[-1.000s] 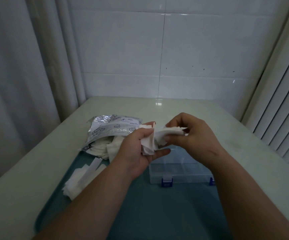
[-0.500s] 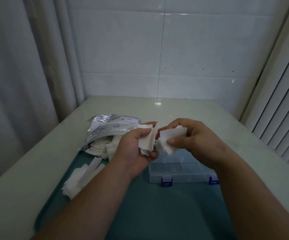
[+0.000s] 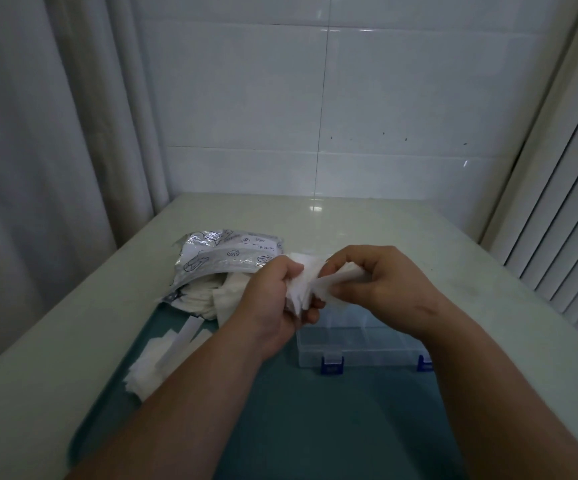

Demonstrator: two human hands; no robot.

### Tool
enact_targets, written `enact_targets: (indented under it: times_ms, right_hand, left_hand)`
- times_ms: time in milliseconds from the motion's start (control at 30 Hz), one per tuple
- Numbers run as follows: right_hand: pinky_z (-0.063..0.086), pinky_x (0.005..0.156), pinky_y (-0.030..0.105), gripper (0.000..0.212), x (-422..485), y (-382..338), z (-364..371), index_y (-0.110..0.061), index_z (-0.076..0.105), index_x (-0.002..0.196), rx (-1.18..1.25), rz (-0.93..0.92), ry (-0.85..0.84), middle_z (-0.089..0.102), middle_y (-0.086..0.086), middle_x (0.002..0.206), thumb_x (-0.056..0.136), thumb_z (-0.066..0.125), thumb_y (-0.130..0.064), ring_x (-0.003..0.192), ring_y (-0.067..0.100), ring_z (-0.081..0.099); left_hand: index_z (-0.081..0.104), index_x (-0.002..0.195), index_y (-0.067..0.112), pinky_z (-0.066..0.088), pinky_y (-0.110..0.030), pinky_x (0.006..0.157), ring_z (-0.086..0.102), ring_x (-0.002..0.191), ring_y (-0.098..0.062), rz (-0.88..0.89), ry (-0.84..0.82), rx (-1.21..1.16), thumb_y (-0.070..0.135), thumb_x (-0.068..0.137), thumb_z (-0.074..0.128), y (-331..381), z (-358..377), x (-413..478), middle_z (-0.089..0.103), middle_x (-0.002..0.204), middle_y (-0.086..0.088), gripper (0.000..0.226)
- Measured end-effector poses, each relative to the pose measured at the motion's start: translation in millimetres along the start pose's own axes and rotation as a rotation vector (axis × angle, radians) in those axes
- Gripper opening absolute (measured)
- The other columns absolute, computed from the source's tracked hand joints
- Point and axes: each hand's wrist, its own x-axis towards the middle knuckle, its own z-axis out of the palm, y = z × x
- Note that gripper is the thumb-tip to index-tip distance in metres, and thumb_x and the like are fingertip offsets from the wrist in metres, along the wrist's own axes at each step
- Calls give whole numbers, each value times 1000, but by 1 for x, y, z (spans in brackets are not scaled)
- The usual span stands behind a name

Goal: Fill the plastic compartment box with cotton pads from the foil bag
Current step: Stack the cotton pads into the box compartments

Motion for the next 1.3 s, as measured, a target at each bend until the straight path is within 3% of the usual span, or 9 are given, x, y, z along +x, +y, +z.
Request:
enact_targets:
  times_ms: [133, 267, 433, 833, 1067, 1300]
  right_hand:
    - [53, 81, 24, 18, 3, 3, 1, -28, 70, 90, -53, -20, 24, 67, -13, 102, 84, 68, -11, 92, 5, 61]
    - [54, 84, 27, 18, 3, 4, 1, -28, 70, 94, -88, -19, 24, 66, -12, 108, 84, 68, -13, 94, 6, 61]
    - [50, 78, 19, 16, 4, 5, 1, -31, 68, 93, -129, -30, 33, 65, -13, 103, 85, 68, -17, 89, 4, 59]
    - [45, 66, 11, 16, 1, -1, 0, -35, 67, 87, -143, 2, 34, 66, -15, 85, 86, 66, -19, 78, 1, 61]
    - [46, 65, 14, 17, 2, -1, 4, -35, 68, 86, -133, 15, 43, 66, -16, 84, 85, 67, -19, 77, 2, 61]
    - [50, 67, 19, 13, 3, -1, 4, -31, 70, 90, -137, 6, 81, 67, -12, 85, 85, 66, -19, 77, 5, 61]
  left_hand:
    - [58, 95, -2, 46, -25, 41, 58, 49, -20, 82, -6, 72, 2, 93, 44, -1, 1, 2, 62, 65, -15, 15]
    - [62, 99, 4, 50, -26, 42, 62, 52, -20, 153, -18, 131, 0, 94, 48, -2, -1, 3, 68, 68, -12, 16]
    - [55, 107, 5, 47, -26, 41, 62, 52, -21, 190, -16, 153, 2, 95, 52, -4, -2, 4, 67, 73, -12, 13]
    - [53, 106, 8, 54, -32, 54, 63, 61, -23, 268, -33, 165, 8, 99, 49, -5, -2, 5, 66, 88, -16, 8]
    - [52, 99, 12, 54, -34, 56, 64, 61, -19, 276, -29, 162, 16, 100, 49, -5, -2, 5, 67, 87, -11, 5]
    - [53, 96, 16, 45, -28, 45, 60, 65, -19, 338, 24, 281, 21, 99, 53, -6, -5, 5, 63, 84, -9, 6]
